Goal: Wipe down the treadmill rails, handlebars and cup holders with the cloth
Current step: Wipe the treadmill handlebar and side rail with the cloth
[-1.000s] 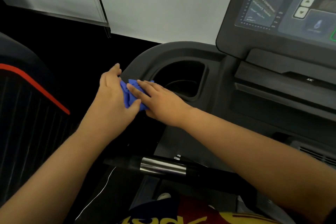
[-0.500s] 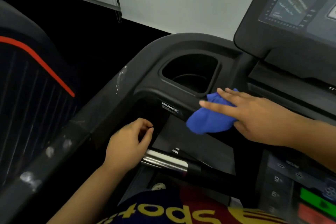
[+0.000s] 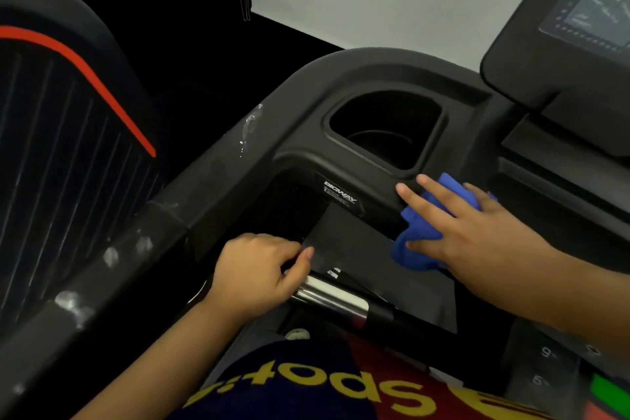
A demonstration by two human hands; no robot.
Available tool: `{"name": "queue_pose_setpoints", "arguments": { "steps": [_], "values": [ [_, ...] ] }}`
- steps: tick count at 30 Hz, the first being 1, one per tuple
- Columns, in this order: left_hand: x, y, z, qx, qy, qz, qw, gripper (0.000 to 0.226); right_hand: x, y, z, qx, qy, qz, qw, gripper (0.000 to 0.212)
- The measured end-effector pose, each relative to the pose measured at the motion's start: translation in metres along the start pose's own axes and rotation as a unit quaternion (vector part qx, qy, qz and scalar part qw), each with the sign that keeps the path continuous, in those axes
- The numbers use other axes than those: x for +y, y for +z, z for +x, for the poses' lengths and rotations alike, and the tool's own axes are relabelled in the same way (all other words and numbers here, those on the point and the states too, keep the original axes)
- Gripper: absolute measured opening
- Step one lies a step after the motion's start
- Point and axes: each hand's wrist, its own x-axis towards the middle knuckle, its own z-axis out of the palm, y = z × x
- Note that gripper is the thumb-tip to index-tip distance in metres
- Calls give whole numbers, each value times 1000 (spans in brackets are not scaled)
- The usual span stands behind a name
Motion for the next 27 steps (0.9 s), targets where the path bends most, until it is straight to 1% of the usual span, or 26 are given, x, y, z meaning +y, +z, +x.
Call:
{"name": "queue_pose_setpoints", "arguments": {
  "steps": [1,2,3,4,5,6,8,9,13,15,16,18,20,22,25,26,27],
  "values": [
    [0,1,0,3,-3,1,1000,48,-3,-4,4,-40,-3,-20,999,68],
    [0,1,0,6,-5,2,1000,49,-6,-5,8,-40,-13,-34,999,70],
    [1,2,-1,12,-4,1,1000,49,-8,-3,11,3,-23,-28,999,74],
    [1,4,-1,22,-3,-2,1000,49,-9,0,15,82,-36,-14,996,78],
    [1,4,-2,33,-1,-6,999,50,-10,-1,23,137,-35,10,990,79],
    [0,5,-3,44,-1,-12,999,50,-9,-1,33,172,-35,22,984,74],
    [1,7,-4,64,-3,-18,998,50,-9,-12,60,207,-32,5,978,63],
    [0,8,-4,71,-3,-16,997,49,-7,-19,76,238,-45,7,970,57],
    [0,6,-4,78,5,-24,997,45,3,-51,124,339,-145,91,925,40],
    [-1,5,-3,74,0,-31,997,46,5,-62,138,368,-154,134,907,30],
    [-1,5,-3,72,-4,-36,997,46,4,-66,142,372,-153,141,905,27],
    [-1,4,-3,65,-13,-42,997,47,2,-68,150,382,-152,151,899,28],
    [-2,3,-2,60,-18,-44,997,46,-2,-68,151,393,-131,190,890,26],
    [-2,2,-2,56,-15,-46,997,45,-10,-63,144,405,-78,250,876,24],
    [-3,3,-3,56,-19,-65,996,46,-29,-51,120,409,17,308,859,30],
    [-3,4,-4,60,-26,-78,995,47,-35,-46,107,403,47,341,848,31],
    [-3,5,-4,66,-35,-94,993,48,-41,-41,92,395,73,389,829,31]
  ]
}}
